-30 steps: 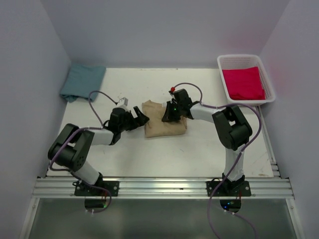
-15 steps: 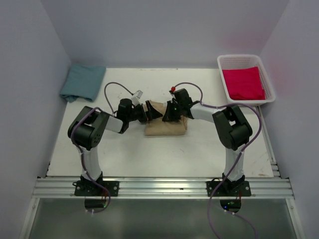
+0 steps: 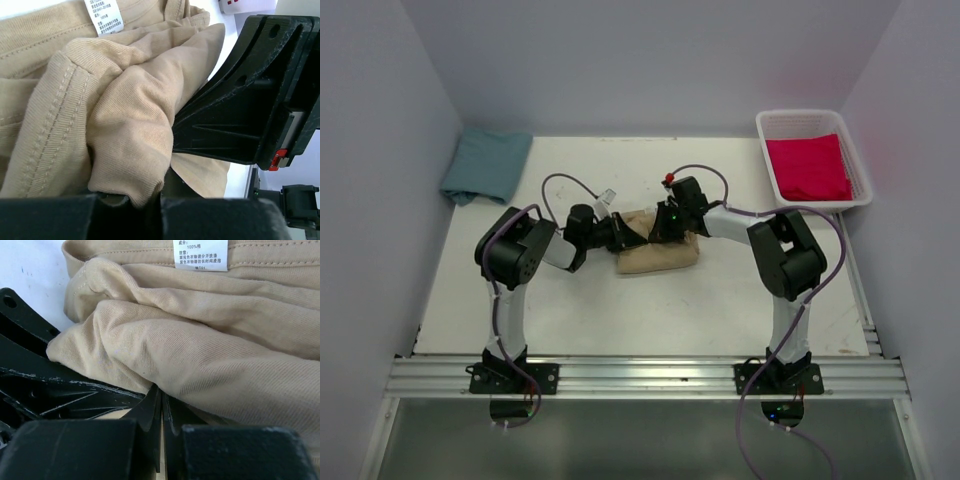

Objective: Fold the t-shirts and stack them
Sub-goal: Put the neatly folded tshirt into the corner of the board with the left arm

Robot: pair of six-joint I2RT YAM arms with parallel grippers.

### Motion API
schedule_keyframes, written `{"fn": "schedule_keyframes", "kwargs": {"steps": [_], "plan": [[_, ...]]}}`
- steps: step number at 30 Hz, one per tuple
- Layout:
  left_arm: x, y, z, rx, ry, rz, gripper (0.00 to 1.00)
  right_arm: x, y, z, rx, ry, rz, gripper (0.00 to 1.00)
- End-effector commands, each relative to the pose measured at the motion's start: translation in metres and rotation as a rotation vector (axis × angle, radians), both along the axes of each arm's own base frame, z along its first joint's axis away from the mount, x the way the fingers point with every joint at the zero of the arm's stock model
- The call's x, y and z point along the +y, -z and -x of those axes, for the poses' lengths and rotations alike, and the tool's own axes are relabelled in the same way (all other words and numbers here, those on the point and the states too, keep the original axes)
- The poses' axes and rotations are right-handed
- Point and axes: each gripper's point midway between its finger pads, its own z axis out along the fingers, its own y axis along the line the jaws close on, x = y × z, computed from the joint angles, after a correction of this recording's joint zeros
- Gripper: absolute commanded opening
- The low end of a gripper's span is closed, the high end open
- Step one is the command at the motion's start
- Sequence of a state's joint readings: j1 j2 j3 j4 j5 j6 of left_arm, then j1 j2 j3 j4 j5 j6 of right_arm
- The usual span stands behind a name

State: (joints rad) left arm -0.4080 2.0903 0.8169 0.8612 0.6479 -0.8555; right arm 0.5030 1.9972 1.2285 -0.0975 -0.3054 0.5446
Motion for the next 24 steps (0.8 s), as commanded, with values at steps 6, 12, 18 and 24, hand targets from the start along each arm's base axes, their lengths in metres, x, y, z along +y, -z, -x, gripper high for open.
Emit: {"fn": "schedule_keyframes", "kwargs": {"steps": [6, 12, 18, 24], "plan": [[-0.003, 0.028, 0.05, 0.151, 0.087, -0.011, 0.0, -0.018, 0.01, 0.007, -0.015, -0.004, 0.084, 0.02], [0.003, 0.005, 0.047, 0.091, 0.058, 0.012, 0.0, -0.033, -0.096, 0.01, -0.267, 0.015, 0.035, 0.47], [0.02, -0.059, 0.017, -0.105, -0.062, -0.083, 0.0, -0.072, -0.159, 0.028, -0.414, 0.101, 0.096, 0.59], [0.073, -0.138, -0.038, -0.276, -0.306, -0.172, 0.0, -0.098, -0.171, 0.047, -0.436, 0.139, 0.147, 0.61]]}}
